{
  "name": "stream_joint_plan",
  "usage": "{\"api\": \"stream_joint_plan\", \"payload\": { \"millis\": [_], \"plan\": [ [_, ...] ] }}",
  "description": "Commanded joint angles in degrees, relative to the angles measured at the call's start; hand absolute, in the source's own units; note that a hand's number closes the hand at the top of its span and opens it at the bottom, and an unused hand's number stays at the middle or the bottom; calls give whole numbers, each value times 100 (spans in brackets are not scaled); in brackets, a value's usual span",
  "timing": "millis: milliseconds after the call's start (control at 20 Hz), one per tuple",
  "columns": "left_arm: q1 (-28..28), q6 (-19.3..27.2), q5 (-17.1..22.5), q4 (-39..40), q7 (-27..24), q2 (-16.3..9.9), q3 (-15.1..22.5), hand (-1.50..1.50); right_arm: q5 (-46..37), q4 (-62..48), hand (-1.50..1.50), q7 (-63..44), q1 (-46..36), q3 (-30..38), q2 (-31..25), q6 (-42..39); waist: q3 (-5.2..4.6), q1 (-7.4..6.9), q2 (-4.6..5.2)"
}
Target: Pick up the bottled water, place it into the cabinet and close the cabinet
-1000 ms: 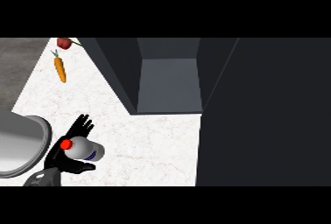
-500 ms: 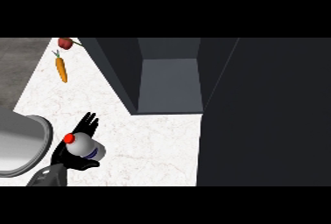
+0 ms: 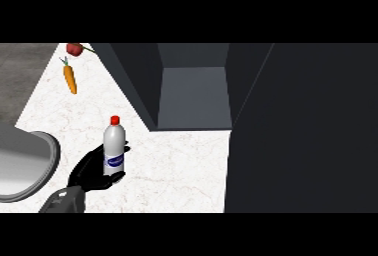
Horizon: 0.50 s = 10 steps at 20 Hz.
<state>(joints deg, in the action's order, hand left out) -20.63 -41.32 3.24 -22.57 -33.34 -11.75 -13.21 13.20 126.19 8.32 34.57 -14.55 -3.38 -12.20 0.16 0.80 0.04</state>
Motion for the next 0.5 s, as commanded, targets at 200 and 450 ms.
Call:
{"api": "stream_joint_plan", "payload": {
  "millis": [200, 450],
  "plan": [
    [-45, -698, 37, 50, -535, 311, 190, 150, 26, -104, -150, 14, -21, 78, -32, 21, -27, 10, 17],
    [-23, -524, 150, -174, -651, 285, 180, 150, -127, -477, -150, 300, -67, 2, 16, -36, -24, -12, 11]
  ]
}}
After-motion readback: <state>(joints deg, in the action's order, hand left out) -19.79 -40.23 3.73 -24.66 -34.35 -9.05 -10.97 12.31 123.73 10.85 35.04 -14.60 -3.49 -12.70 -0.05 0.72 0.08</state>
